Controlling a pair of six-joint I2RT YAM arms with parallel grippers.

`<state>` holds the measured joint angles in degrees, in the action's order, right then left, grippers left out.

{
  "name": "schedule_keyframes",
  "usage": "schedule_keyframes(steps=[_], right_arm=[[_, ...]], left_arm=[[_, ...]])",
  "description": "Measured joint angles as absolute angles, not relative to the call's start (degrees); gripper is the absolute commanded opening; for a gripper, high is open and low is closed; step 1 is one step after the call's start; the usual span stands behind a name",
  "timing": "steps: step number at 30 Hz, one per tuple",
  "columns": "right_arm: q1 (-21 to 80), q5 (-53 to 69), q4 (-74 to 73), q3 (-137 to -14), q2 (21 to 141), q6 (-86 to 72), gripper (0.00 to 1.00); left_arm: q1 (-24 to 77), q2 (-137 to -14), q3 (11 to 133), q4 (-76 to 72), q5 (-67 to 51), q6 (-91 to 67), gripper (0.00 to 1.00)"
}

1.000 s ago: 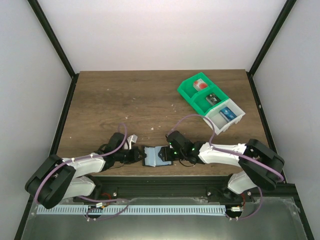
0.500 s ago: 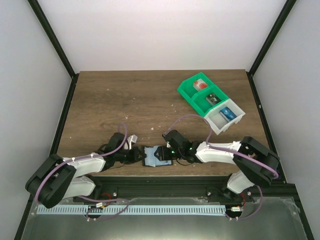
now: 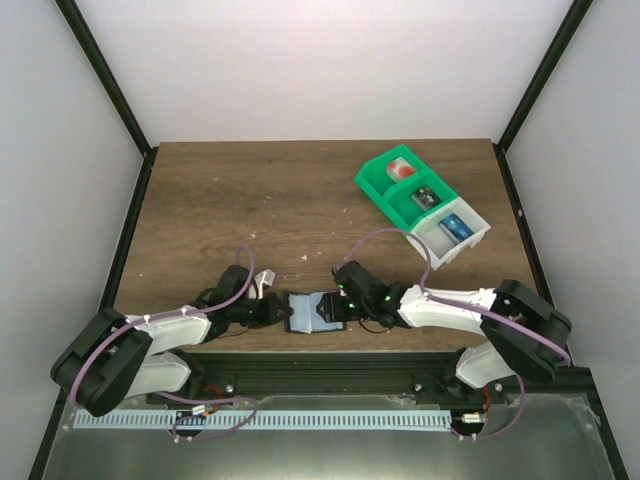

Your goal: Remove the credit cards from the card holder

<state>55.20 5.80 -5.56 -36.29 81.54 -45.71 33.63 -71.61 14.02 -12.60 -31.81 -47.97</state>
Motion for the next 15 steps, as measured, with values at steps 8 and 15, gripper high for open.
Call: schedule_keyframes(steps=[8,15], right_arm=[[55.2,7.3,-3.7,-35.9,83.3,-46.0,0.57],[55.2,8.7,-1.8,-35.9,84.2,-46.0,0.56]], left_arm=[[33.6,-71.6,14.0,-12.8,-31.9,-48.0,0.00],[33.6,-71.6,14.0,-12.8,-32.0,-48.1,0.00]])
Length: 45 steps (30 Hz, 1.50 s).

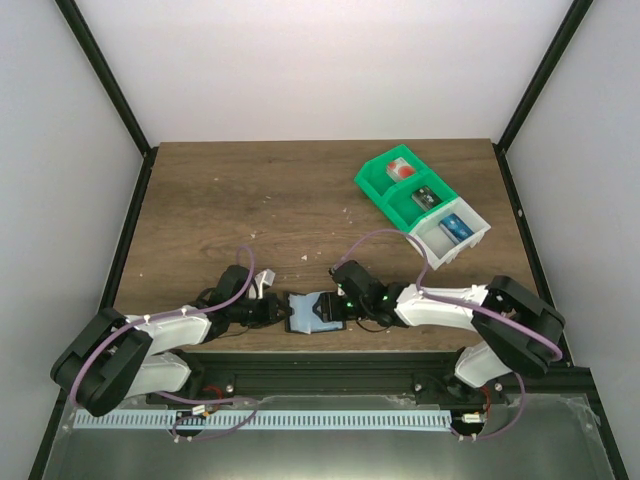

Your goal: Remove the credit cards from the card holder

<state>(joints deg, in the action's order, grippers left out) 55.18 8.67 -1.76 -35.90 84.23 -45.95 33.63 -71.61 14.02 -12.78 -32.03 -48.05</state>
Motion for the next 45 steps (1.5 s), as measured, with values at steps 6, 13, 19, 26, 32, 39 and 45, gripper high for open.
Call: schedule_keyframes(steps=[6,13,19,26,32,39,45], right_arm=[[54.8,9.7,-0.4,-35.9,84.9,-46.0,0.56],[54.8,10.0,0.0,-36.0,85.2,-46.0,0.56],[54.8,9.7,-0.9,-36.5,85.2,-45.7,0.55],[54.9,9.4,-1.6,-36.7,84.7,-45.1,0.57],[55.0,9.5,-1.7,-36.6,83.4,-45.0,0.57],[55.1,8.3,-3.3,-36.7,83.4,-45.1,0.58],[55.2,7.2,-4.8,-36.7,83.5,-45.1,0.57]], left_arm=[[33.6,-71.6,14.0,-12.8,-32.1,-48.2,0.00],[33.6,-71.6,14.0,-12.8,-32.1,-48.4,0.00],[33.6,-71.7,13.8,-13.3,-32.1,-48.4,0.00],[33.6,-72.0,13.8,-13.4,-32.1,-48.4,0.00],[33.6,-72.0,13.7,-13.5,-32.0,-48.4,0.00],[33.6,-72.0,13.7,-13.6,-32.2,-48.4,0.00],[33.6,-72.0,13.7,-13.6,-32.2,-48.4,0.00]])
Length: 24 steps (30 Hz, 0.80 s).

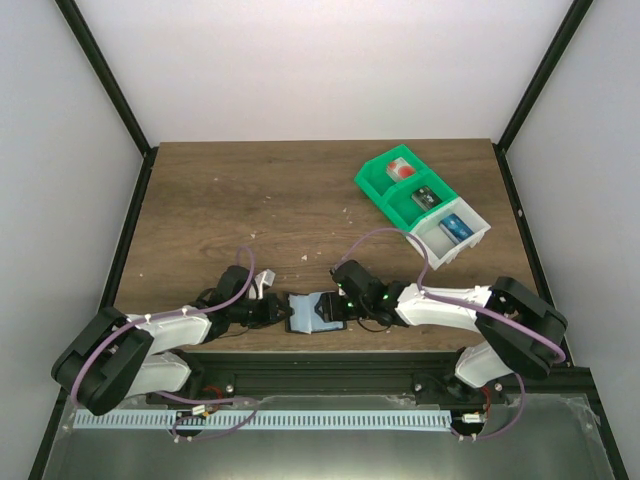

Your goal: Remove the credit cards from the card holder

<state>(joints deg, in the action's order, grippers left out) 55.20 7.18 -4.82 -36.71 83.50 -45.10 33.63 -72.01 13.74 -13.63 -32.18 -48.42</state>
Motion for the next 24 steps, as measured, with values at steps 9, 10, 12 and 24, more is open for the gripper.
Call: schedule_keyframes(steps=[9,10,12,24], right_arm=[[55.2,8.0,-2.3,-36.7,84.6,-45.1,0.57],[55.2,8.1,-1.9,-36.7,84.9,-45.1,0.57],[55.2,8.4,-1.1,-36.7,85.2,-45.1,0.57],[55.2,14.2,5.1,-36.2,87.5,-46.2,0.57]], left_arm=[[33.6,-72.0,13.7,-13.6,-32.2,-48.4,0.00],[33.6,-72.0,13.7,-13.6,-32.2,-48.4,0.00],[33.6,-72.0,13.7,-13.6,-32.2,-48.4,0.00],[33.6,-72.1,13.7,-13.9,-32.2,-48.6,0.00]])
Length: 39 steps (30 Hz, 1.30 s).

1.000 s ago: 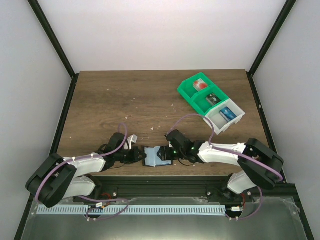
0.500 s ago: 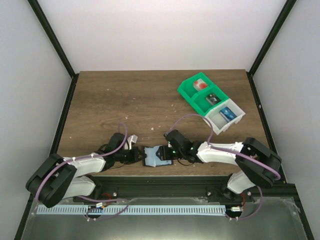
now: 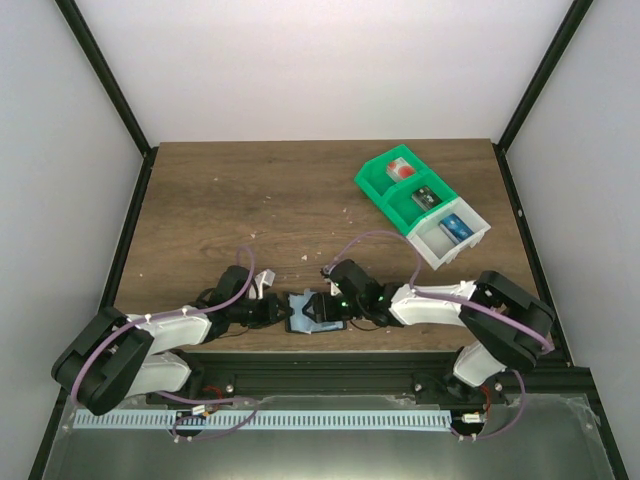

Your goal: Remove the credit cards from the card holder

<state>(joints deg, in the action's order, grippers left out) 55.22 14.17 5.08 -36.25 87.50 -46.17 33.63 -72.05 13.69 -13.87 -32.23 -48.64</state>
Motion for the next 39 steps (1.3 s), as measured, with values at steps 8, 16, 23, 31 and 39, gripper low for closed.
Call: schedule_keyframes(steps=[8,16,23,31,39], right_arm=[[55.2,20.3,12.3,-35.6,89.4,-47.7,0.57],[55.2,23.0,16.2,-35.6,91.2,-48.8,0.57],[55.2,23.2,17.3,-35.6,91.2,-48.9,0.57],[55.2,23.3,17.6,-35.6,91.7,-48.9,0.57],[55.2,22.9,15.4,-35.6,89.6,-48.4,0.57]], left_arm=[[33.6,-72.1,13.6,-14.1,-32.2,-49.3,0.11],[33.6,-68.2,13.7,-11.3,-31.3,-50.4,0.35],[32.9,-62.3,13.7,-6.2,-28.2,-51.2,0.44],[32.2,-57.1,13.6,-4.4,-27.0,-52.1,0.41],[32.1,-62.8,11.8,-6.3,-27.3,-51.0,0.24]])
